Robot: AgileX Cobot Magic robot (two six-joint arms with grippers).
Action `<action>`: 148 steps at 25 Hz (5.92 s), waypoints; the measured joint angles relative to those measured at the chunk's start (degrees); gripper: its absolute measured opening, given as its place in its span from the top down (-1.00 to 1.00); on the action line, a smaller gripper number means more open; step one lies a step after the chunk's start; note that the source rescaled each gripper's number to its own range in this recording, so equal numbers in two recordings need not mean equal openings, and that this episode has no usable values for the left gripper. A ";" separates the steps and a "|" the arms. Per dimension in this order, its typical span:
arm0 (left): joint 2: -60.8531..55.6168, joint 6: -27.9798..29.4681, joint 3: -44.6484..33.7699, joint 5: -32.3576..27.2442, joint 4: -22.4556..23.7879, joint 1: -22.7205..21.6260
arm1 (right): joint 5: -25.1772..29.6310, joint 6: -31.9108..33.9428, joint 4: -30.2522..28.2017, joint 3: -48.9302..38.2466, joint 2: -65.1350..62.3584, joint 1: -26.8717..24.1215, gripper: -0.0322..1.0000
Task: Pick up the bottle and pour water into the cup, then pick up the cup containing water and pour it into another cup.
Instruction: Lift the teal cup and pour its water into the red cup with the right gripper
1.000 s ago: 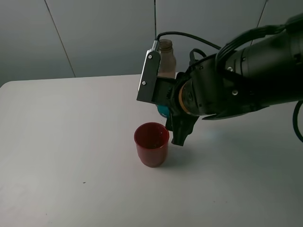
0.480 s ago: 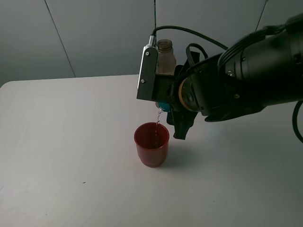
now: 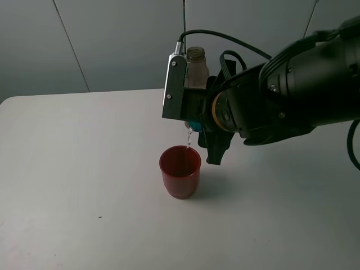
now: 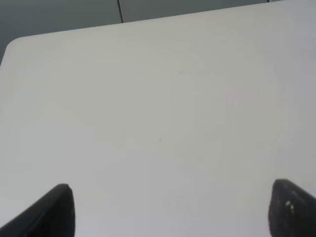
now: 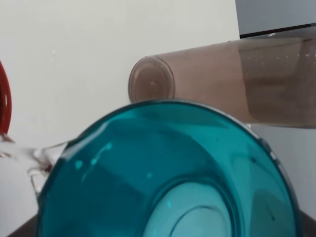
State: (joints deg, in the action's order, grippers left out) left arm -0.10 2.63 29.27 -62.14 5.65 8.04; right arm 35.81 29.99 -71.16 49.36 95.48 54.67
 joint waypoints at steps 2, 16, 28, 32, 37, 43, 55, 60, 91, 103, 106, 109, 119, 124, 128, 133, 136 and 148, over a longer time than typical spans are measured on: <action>0.00 0.00 0.00 0.00 0.00 0.00 | 0.00 -0.51 -0.12 0.00 0.00 0.00 0.76; 0.00 0.00 0.00 0.00 0.00 0.00 | 0.00 -3.63 -4.51 0.00 0.00 0.00 0.76; 0.00 -0.10 0.00 0.00 0.00 0.00 | 2.52 -5.08 -5.79 0.00 0.00 2.14 0.76; 0.00 -0.10 0.00 0.00 0.00 0.00 | 2.78 -5.59 -5.79 0.00 0.00 2.39 0.76; 0.00 0.02 0.00 0.00 0.00 0.00 | 3.67 -6.60 -6.41 0.00 0.00 2.77 0.76; 0.00 0.02 0.00 0.00 0.00 0.00 | 4.15 -9.17 -7.44 0.00 0.00 2.92 0.76; 0.00 0.02 0.00 0.00 0.00 0.00 | 7.58 -11.63 -11.91 0.00 0.00 2.92 0.76; 0.00 0.02 0.00 0.00 0.00 0.00 | 8.53 -12.50 -12.03 0.00 0.00 2.92 0.76; 0.00 0.02 0.00 0.00 0.00 0.00 | 9.62 -12.94 -14.87 0.00 3.40 6.40 0.76; 0.00 0.02 0.00 0.00 0.00 0.00 | 11.77 -13.31 -15.61 0.00 4.42 8.12 0.76; 0.00 0.02 0.00 0.00 0.00 0.00 | 12.50 -13.31 -16.41 0.00 5.31 8.12 0.76; 0.00 0.02 0.00 0.00 0.00 0.00 | 13.01 -13.31 -16.51 0.00 5.86 8.82 0.76; 0.00 0.02 0.00 0.00 0.00 0.00 | 13.34 -13.41 -19.55 -1.43 6.09 10.40 0.76; 0.00 0.02 0.00 0.00 0.00 0.00 | 14.33 -12.76 -22.49 -2.79 6.09 10.40 0.76; 0.00 0.02 0.00 0.00 0.00 0.00 | 14.64 -11.19 -25.47 -2.79 6.09 10.40 0.76; 0.00 0.02 0.00 0.00 0.00 0.00 | 14.63 -9.23 -27.26 -2.79 6.09 10.40 0.76; 0.00 0.02 0.00 0.00 0.00 0.00 | 15.60 -8.44 -27.53 -2.79 6.09 10.40 0.76; 0.00 0.02 0.00 0.00 0.00 0.00 | 16.08 -8.18 -28.04 -2.79 6.09 10.40 0.76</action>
State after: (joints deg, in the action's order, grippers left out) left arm -0.10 2.65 29.27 -62.14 5.65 8.04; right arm 51.89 21.81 -99.20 46.57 101.57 65.07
